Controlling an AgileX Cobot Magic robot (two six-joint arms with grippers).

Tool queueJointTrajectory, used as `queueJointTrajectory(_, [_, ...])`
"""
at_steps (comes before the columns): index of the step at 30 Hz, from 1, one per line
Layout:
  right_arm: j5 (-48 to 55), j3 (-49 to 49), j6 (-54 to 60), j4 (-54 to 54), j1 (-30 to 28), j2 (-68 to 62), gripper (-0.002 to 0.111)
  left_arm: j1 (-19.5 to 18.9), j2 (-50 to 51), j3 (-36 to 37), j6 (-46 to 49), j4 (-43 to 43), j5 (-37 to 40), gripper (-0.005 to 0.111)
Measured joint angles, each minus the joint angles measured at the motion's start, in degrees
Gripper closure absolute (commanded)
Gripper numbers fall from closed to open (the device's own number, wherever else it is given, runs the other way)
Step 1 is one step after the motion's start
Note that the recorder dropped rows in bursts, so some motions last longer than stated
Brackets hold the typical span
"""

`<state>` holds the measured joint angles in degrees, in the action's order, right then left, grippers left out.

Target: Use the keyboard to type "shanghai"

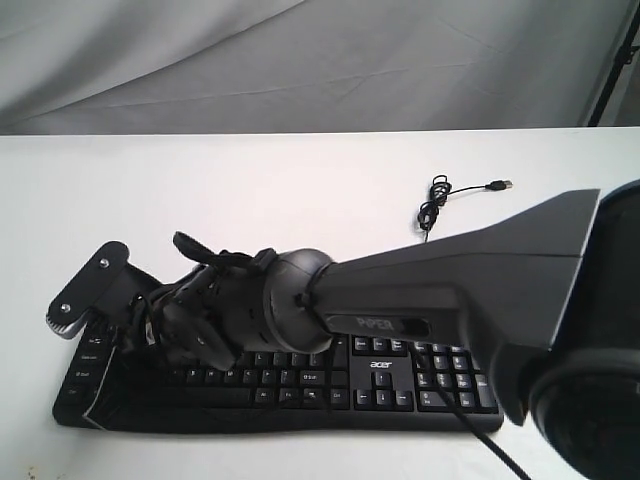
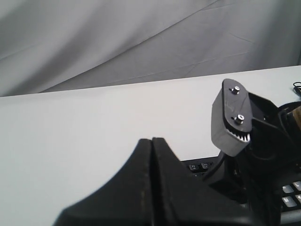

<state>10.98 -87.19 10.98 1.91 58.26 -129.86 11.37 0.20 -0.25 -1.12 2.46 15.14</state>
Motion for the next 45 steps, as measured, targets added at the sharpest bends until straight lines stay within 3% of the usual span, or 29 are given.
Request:
queueJointTrajectory(18, [-0.36, 0.1, 0.0, 0.45, 0.0, 0.39, 0.108, 0.0, 0.0, 0.0, 0.0, 0.0, 0.0, 0.107])
queueJointTrajectory(20, [-0.2, 1.36, 0.0, 0.45, 0.0, 2.61, 0.108, 0.0, 0.0, 0.0, 0.0, 0.0, 0.0, 0.107])
queueJointTrajectory(26, [-7.5, 18.14, 0.0, 1.38, -4.46, 10.69, 0.108, 0.0, 0.0, 0.0, 0.0, 0.0, 0.0, 0.107])
queueJointTrajectory(45, [-9.32, 19.45, 0.0, 2.95, -4.35, 9.24, 0.108, 0.0, 0.0, 0.0, 0.0, 0.0, 0.0, 0.107])
